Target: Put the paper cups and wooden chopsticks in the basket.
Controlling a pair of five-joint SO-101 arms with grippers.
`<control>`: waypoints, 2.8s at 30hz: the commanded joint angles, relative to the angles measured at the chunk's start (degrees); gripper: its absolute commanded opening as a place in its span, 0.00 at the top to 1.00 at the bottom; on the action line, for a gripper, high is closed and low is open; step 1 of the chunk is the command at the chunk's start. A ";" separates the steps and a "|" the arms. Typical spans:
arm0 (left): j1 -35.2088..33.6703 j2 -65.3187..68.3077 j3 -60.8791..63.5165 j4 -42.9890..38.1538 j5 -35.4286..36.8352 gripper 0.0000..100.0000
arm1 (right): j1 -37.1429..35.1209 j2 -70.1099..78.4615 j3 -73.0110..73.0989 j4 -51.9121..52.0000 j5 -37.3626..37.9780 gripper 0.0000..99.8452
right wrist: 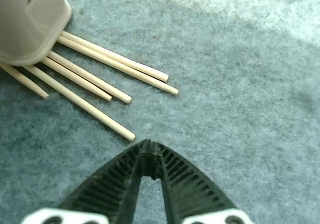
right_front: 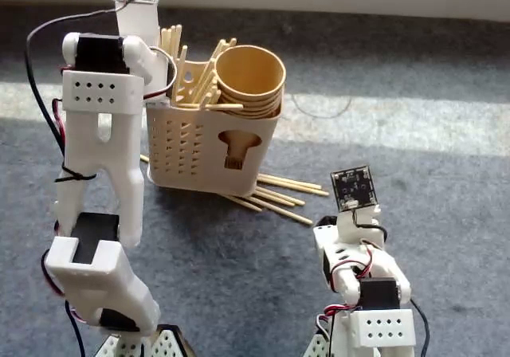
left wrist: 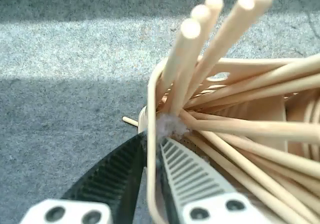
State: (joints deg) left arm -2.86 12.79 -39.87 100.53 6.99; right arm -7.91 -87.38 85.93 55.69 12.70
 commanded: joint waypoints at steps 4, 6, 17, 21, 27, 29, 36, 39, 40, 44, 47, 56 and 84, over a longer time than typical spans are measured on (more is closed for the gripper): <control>0.66 -4.35 -4.09 -8.18 2.90 1.00 | -0.40 -0.57 -0.22 -1.54 -0.18 0.99; 0.48 -4.18 -4.00 -11.60 3.87 1.00 | -0.40 -0.57 -0.22 -1.54 -0.18 0.99; -3.12 7.87 -4.00 -24.62 3.96 1.00 | -0.40 -0.57 -0.04 -1.54 -0.18 0.99; -4.97 10.15 -4.00 -24.44 3.69 1.00 | -0.40 -0.57 -0.04 -1.54 -0.18 0.99; -5.58 10.07 -4.44 -19.16 3.69 0.86 | -0.40 -0.57 -0.04 -1.54 -0.18 0.99; -5.58 10.07 -4.44 -18.02 3.78 0.81 | -0.40 -0.57 -0.04 -1.54 -0.18 0.99; -5.76 6.55 -14.46 -9.76 3.60 0.81 | -0.40 -0.57 0.04 -1.54 -0.18 0.99; -5.58 4.35 -20.53 -4.84 3.60 0.81 | -0.40 -0.57 0.04 -1.54 -0.18 0.99; -5.58 3.65 -21.93 -3.25 3.60 0.81 | -0.40 -0.57 0.04 -1.54 -0.18 0.99; -6.02 1.27 -23.78 0.35 3.60 0.82 | -0.40 -0.57 0.04 -1.54 -0.18 0.99; -8.13 -1.89 -19.91 0.35 3.52 0.82 | -0.40 -0.48 0.04 -1.54 -0.18 0.99; -8.04 -18.77 -4.26 0.35 -2.11 0.91 | -0.40 -0.31 0.04 -1.54 -0.09 0.99; -7.60 -36.53 78.90 -43.25 8.62 0.83 | -0.31 -0.31 0.13 -1.54 -0.18 0.95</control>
State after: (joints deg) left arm -9.54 -27.74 39.16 61.41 13.85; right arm -8.00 -87.38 86.29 55.69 12.70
